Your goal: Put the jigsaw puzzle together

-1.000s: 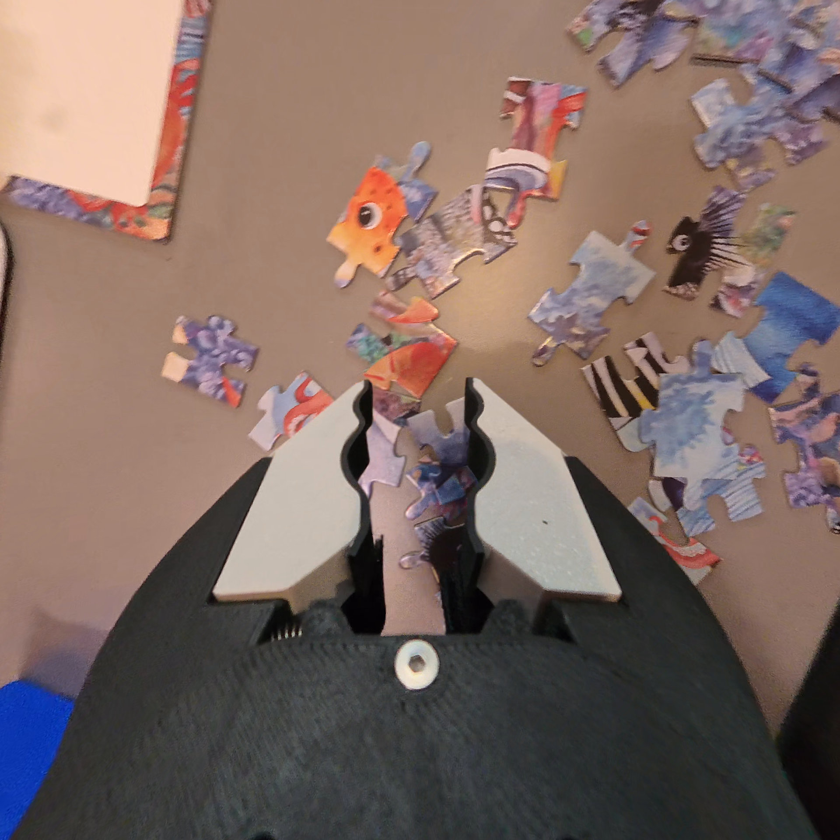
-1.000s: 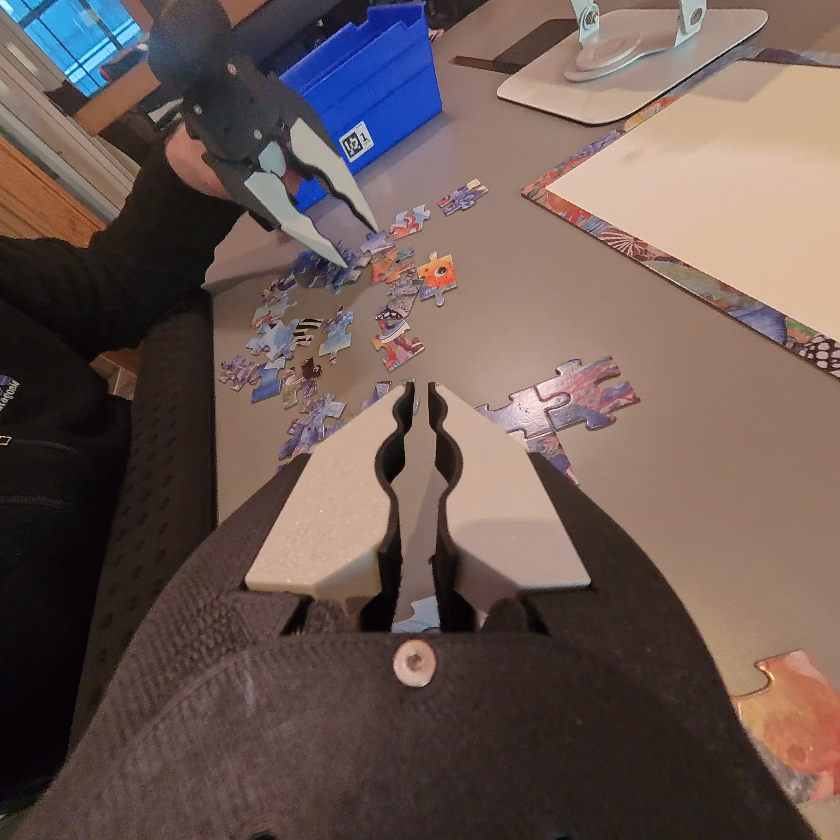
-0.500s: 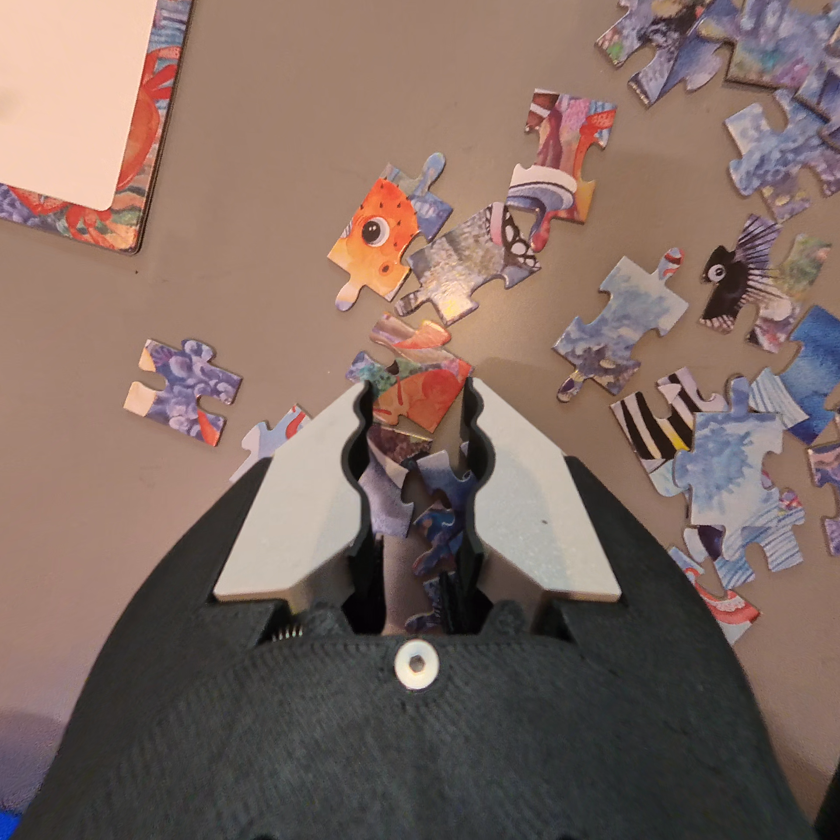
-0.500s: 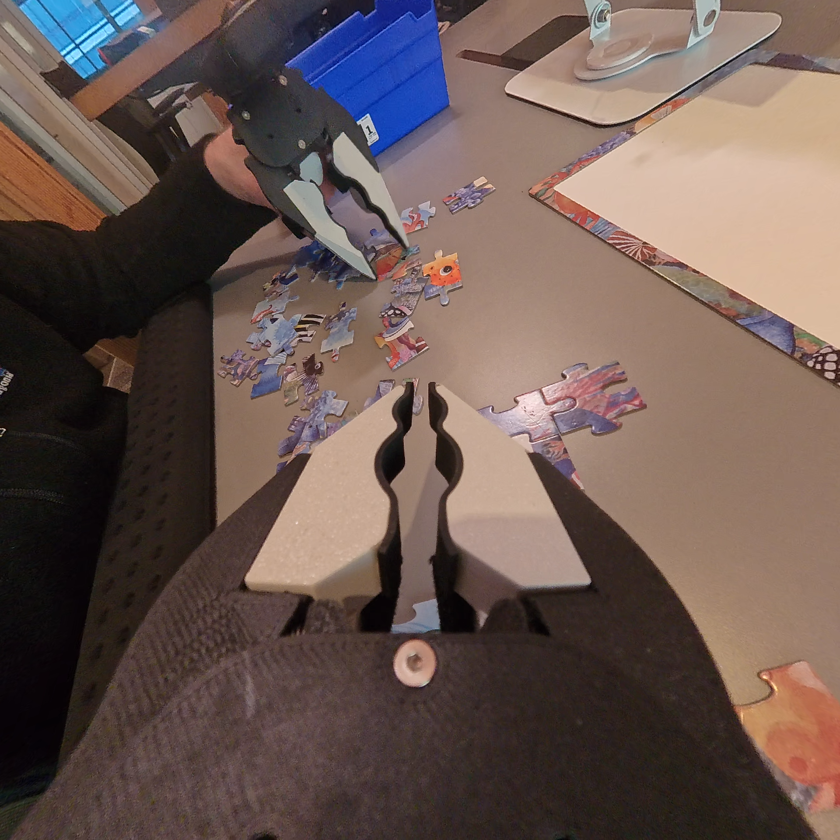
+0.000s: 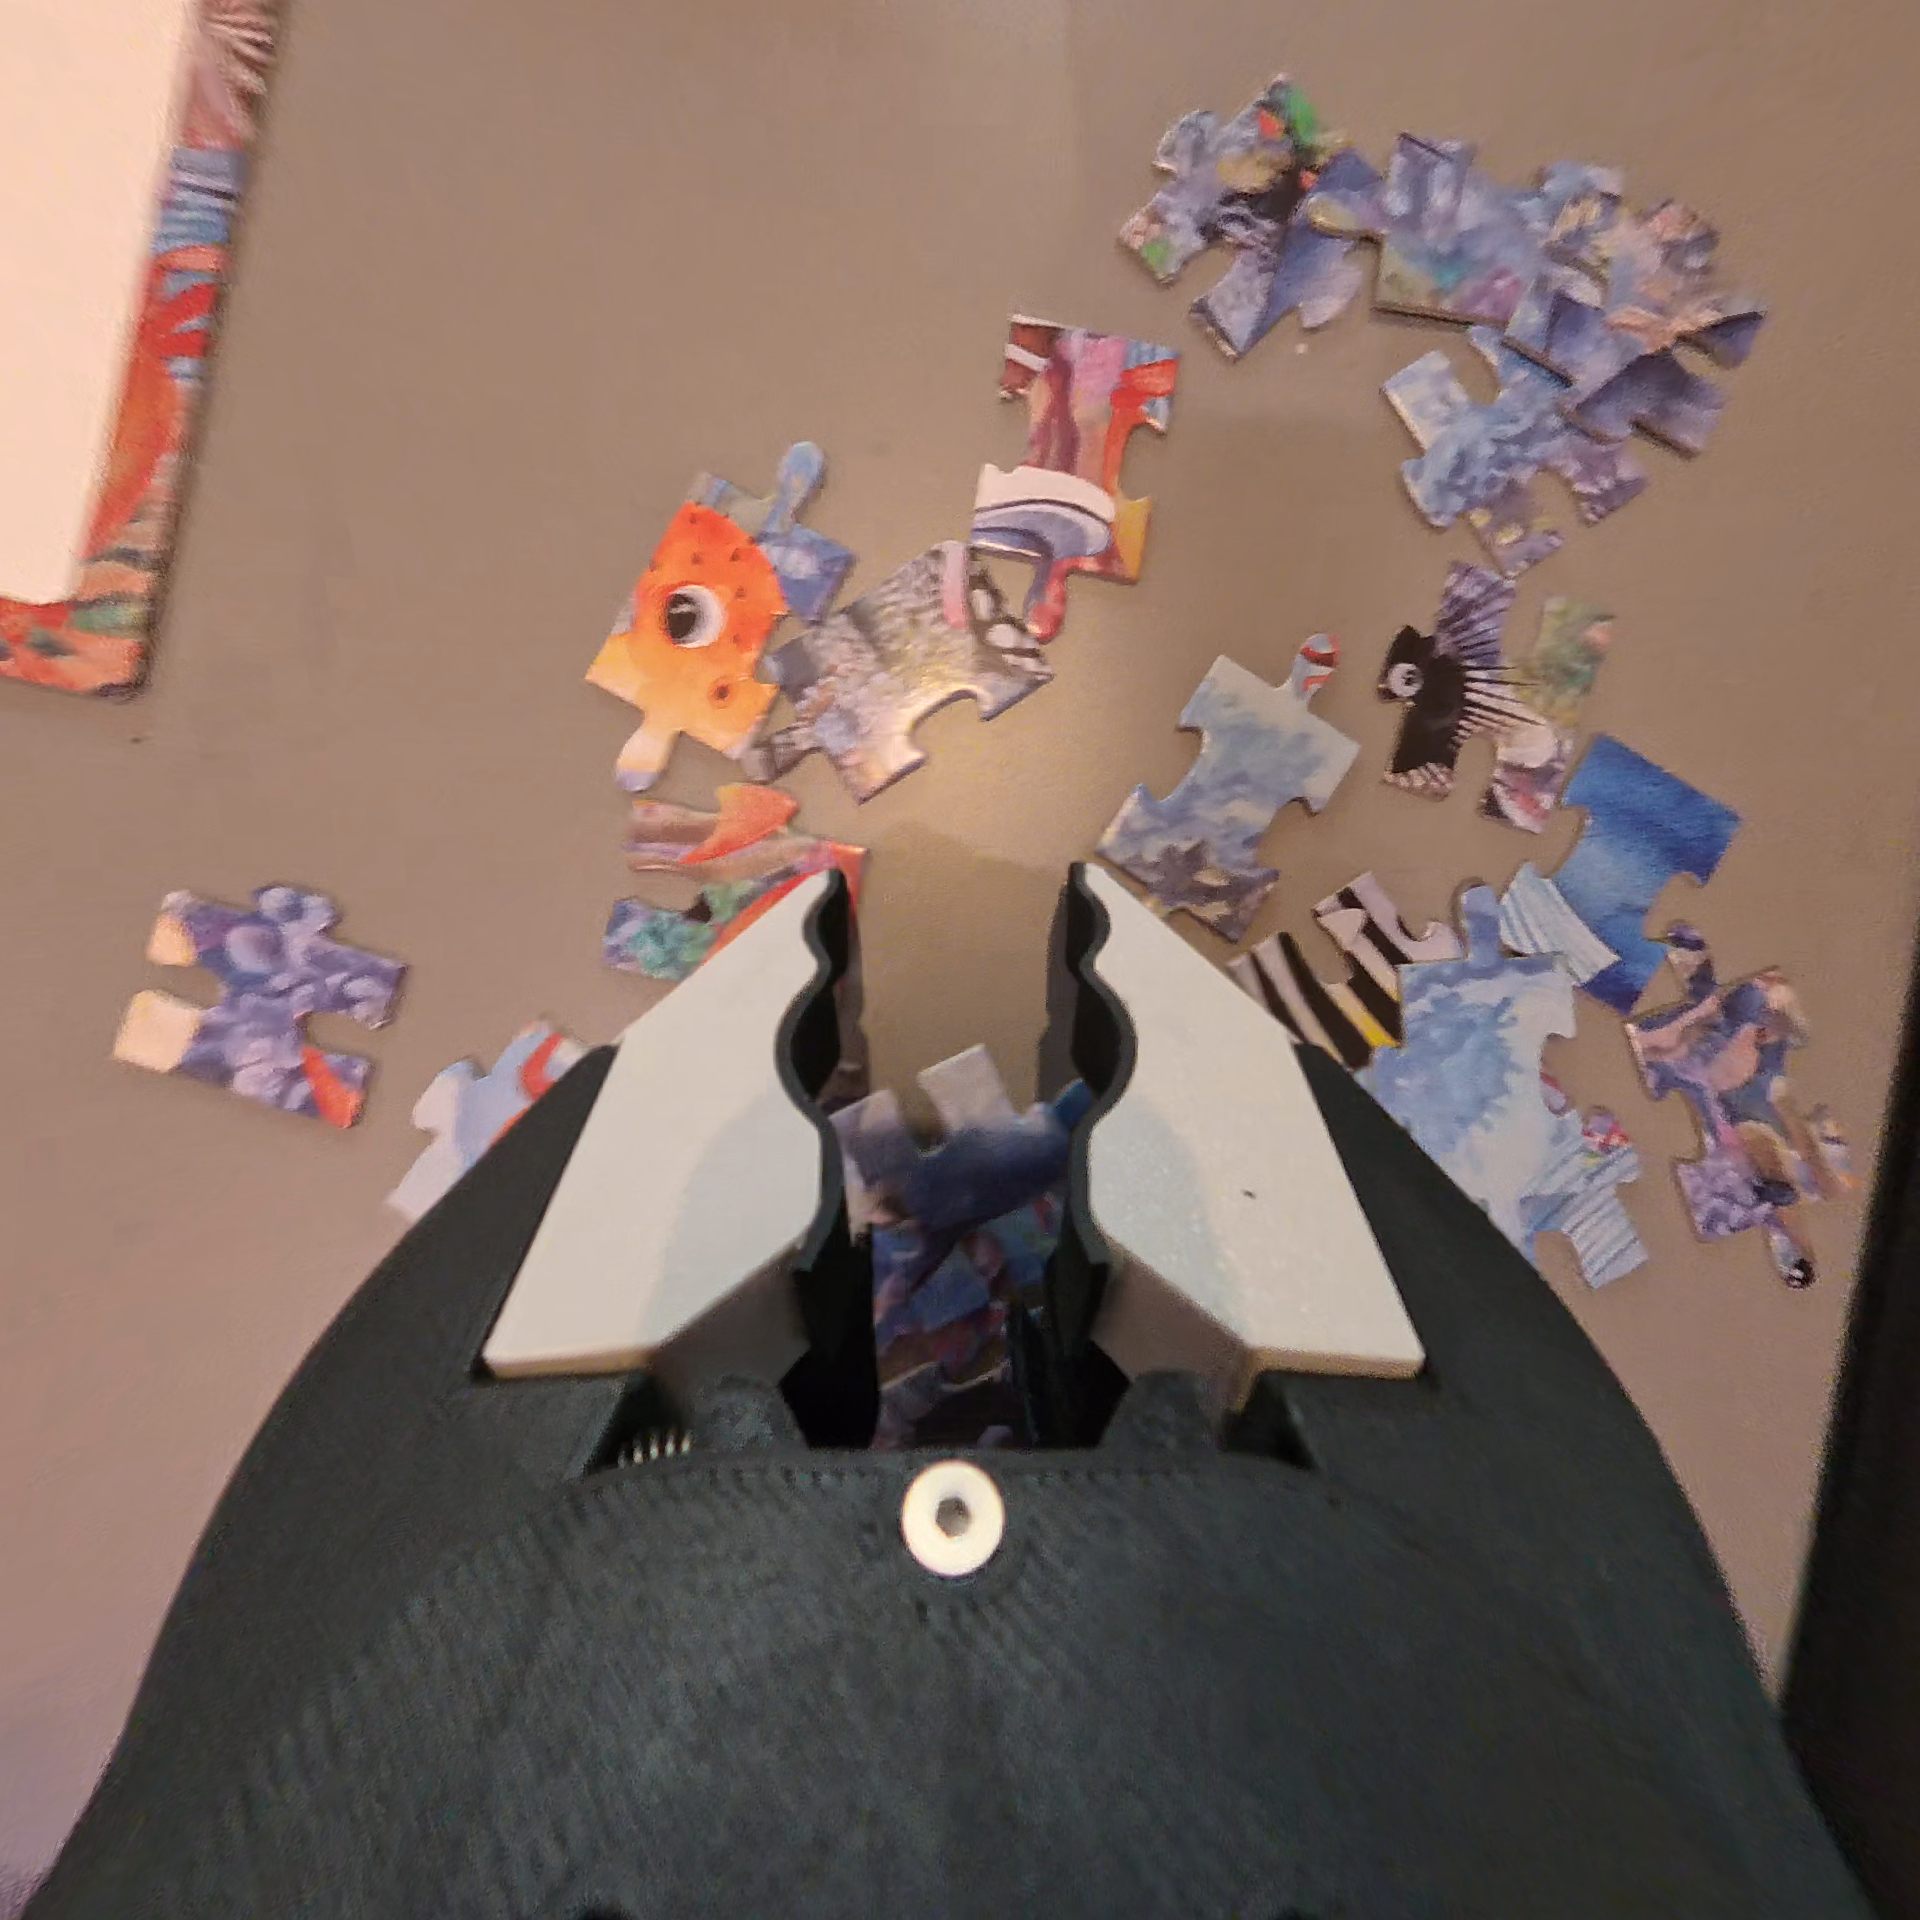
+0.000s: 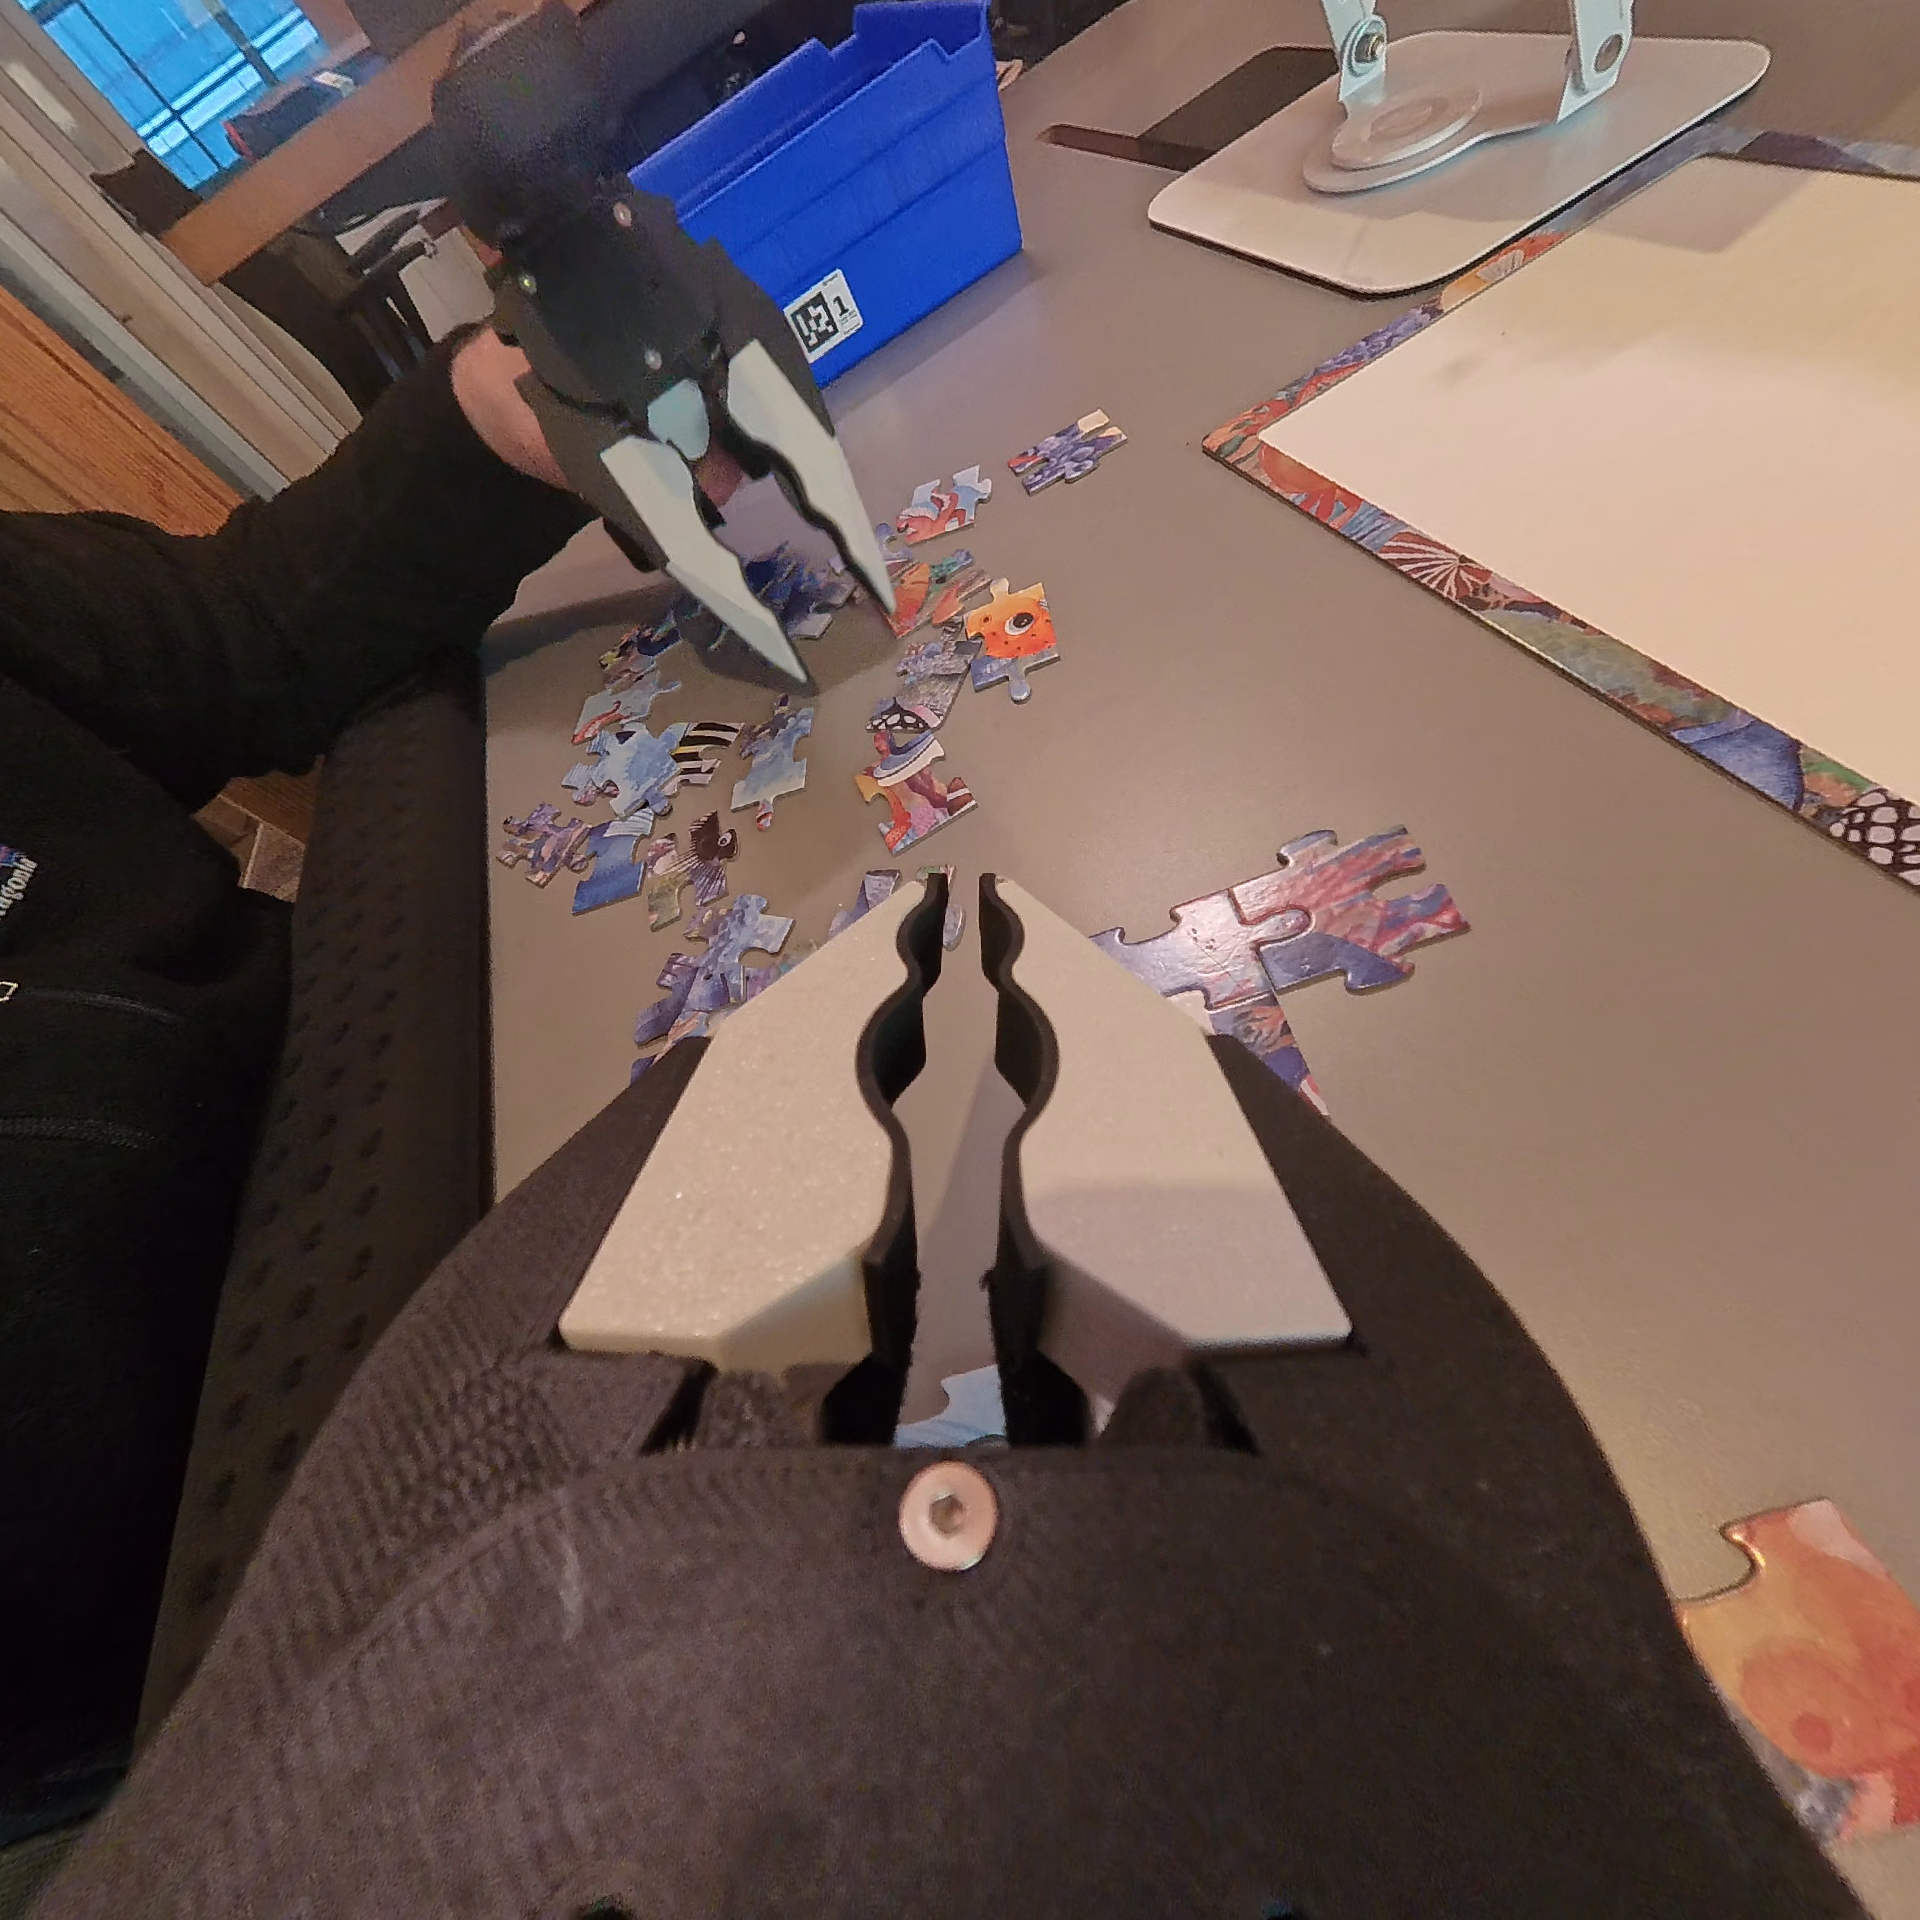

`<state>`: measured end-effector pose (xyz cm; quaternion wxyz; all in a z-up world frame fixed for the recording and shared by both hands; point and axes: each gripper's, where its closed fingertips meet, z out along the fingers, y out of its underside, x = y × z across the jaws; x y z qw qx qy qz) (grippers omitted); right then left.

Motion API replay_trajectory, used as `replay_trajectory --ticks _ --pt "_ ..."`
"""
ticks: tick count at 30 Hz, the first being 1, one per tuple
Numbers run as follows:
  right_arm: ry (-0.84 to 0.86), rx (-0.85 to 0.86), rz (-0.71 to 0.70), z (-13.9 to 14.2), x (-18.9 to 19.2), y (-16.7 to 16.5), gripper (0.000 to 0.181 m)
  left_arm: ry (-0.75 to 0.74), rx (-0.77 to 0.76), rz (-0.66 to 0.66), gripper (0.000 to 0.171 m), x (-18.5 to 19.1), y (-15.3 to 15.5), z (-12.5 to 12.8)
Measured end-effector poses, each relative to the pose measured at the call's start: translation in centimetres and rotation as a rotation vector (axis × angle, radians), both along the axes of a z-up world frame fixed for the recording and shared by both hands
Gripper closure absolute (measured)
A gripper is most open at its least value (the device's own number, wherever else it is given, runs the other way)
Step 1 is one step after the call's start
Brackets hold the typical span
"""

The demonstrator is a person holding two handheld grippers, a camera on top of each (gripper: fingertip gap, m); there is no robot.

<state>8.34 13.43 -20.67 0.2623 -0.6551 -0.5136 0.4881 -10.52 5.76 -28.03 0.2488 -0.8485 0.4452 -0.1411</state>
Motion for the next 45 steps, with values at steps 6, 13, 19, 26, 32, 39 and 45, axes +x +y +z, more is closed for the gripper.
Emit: replay_trajectory --ticks 6,13,19,26,32,39,45 --pt "0.007 0.006 -0.001 0.2 0.0 0.0 0.177 0.088 0.097 0.133 0.118 -4.2 2.3 1.1" --pt "0.016 0.007 -0.010 0.4 0.1 0.1 0.177 0.058 0.032 0.110 0.124 -3.5 2.3 -0.7" --pt "0.017 0.006 -0.008 0.4 0.0 0.1 0.177 0.021 0.041 0.106 0.138 -3.0 2.3 -0.7" --pt "-0.004 0.032 -0.005 0.1 -0.2 0.0 0.175 -0.007 -0.005 0.016 0.141 -1.1 0.7 -0.6" --pt "-0.128 0.176 -0.002 -0.6 -4.7 -1.5 0.160 0.008 0.019 0.047 0.126 -2.3 0.8 0.5" --pt "-0.400 0.312 0.096 -5.3 -12.3 -1.9 0.148 0.044 0.004 0.032 0.123 -2.0 0.2 -0.7" --pt "-0.500 0.339 0.123 -7.1 -15.6 -0.5 0.139 0.025 0.008 0.040 0.119 -2.6 0.1 0.0"
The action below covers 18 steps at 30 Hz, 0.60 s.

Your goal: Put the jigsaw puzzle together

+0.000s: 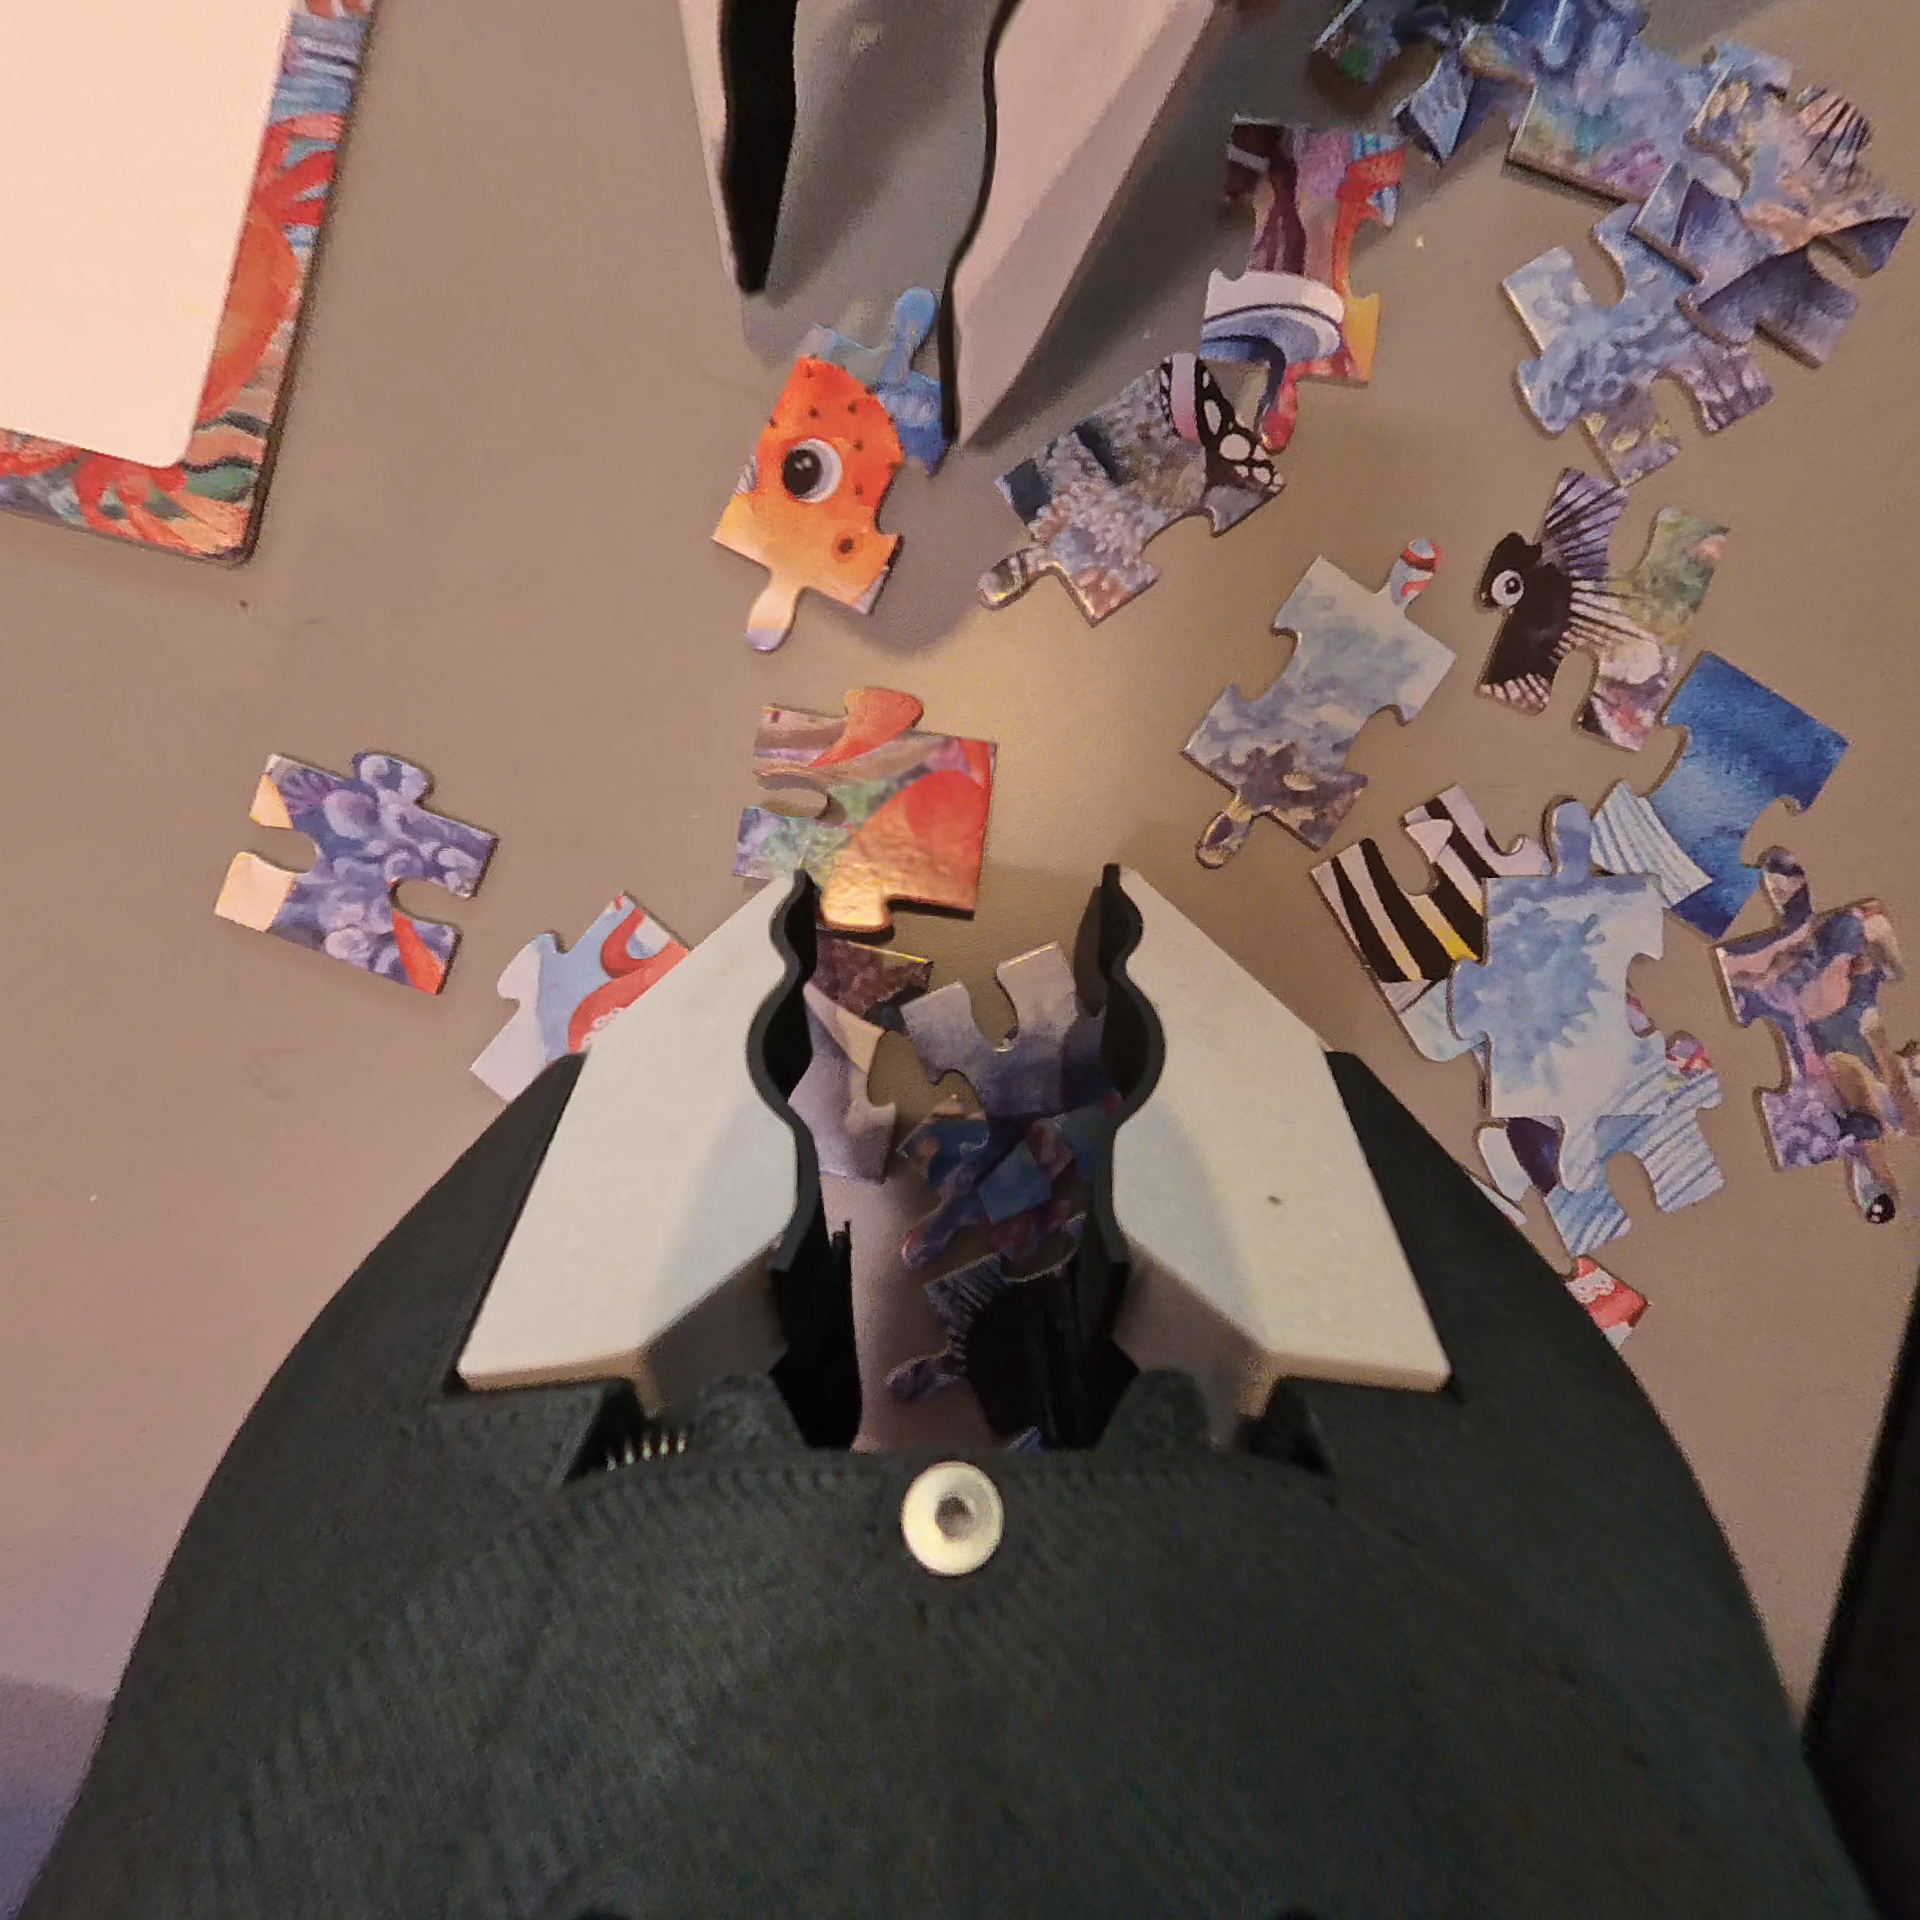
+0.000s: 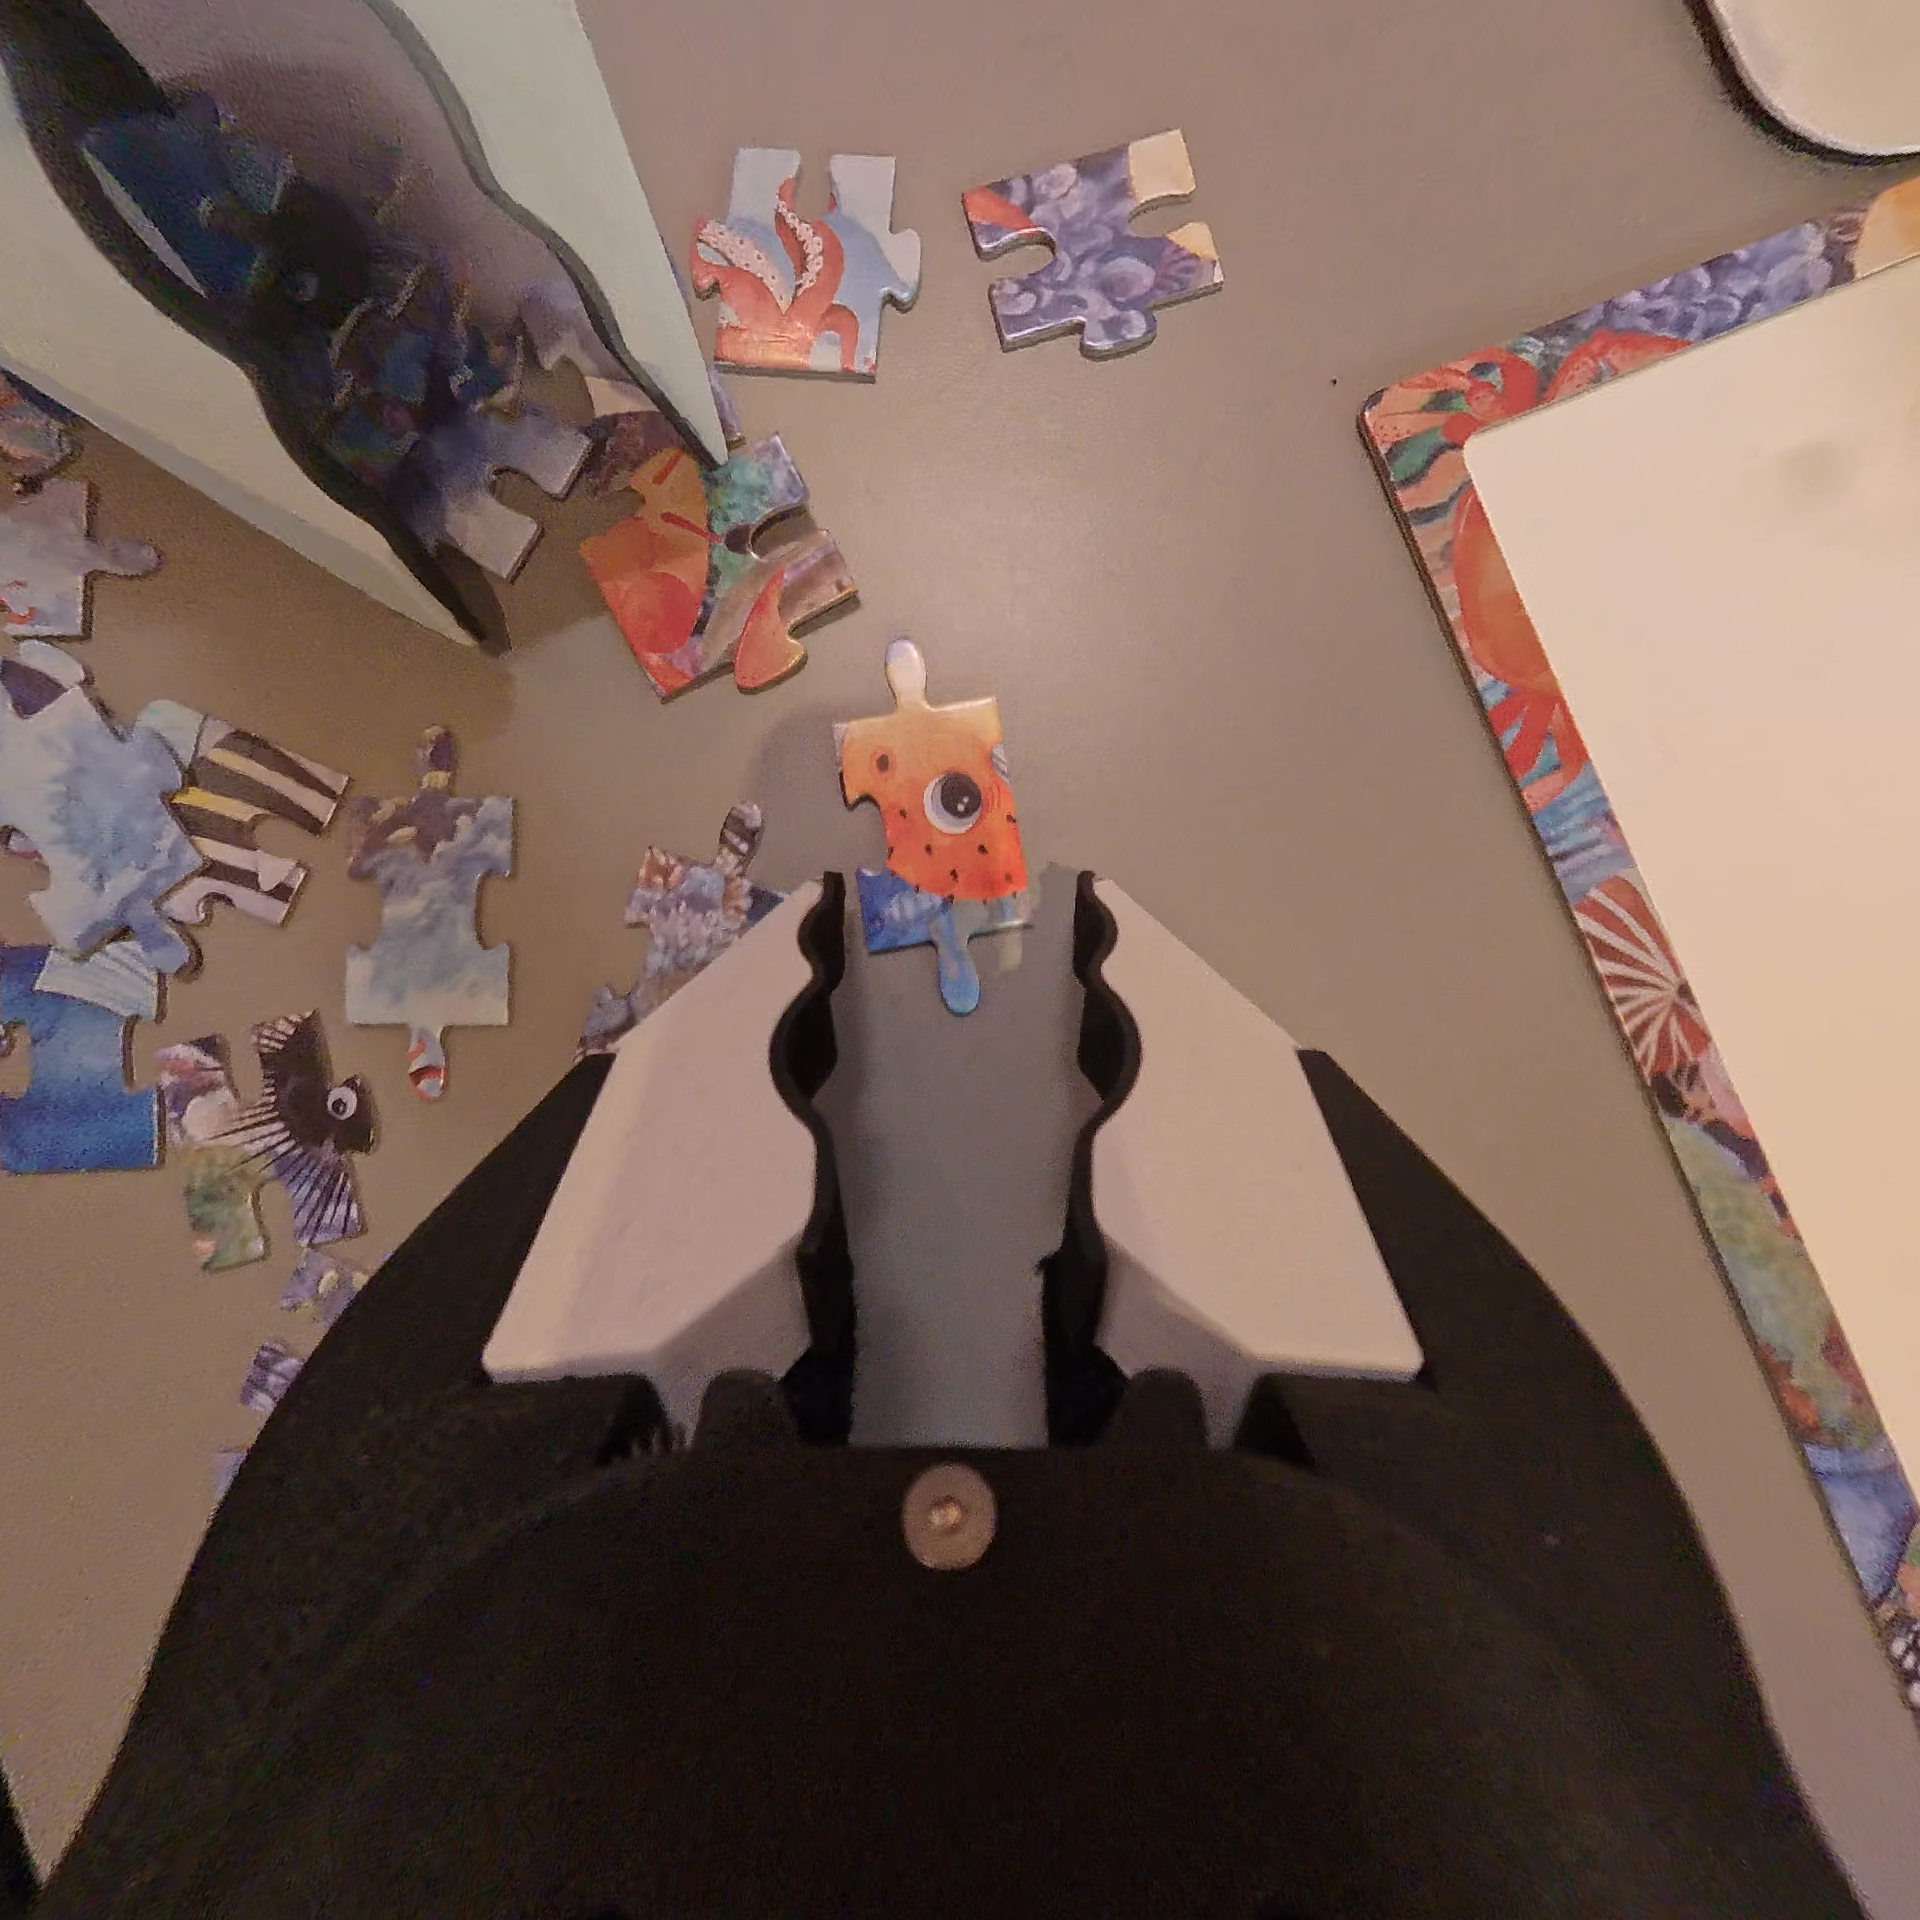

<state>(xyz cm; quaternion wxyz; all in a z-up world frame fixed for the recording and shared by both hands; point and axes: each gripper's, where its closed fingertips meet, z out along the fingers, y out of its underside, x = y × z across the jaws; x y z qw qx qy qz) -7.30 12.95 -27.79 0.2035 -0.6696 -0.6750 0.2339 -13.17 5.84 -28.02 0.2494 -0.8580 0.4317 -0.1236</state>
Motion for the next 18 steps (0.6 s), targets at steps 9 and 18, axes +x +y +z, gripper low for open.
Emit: replay_trajectory --ticks 9,18 --pt "0.011 -0.025 0.019 -0.7 -0.7 0.0 0.158 -0.001 -0.018 0.016 0.123 0.0 0.2 -0.7" --pt "0.055 -0.054 0.030 0.0 -0.1 -0.3 0.163 -0.017 -0.021 0.040 0.122 0.9 0.0 -0.1"
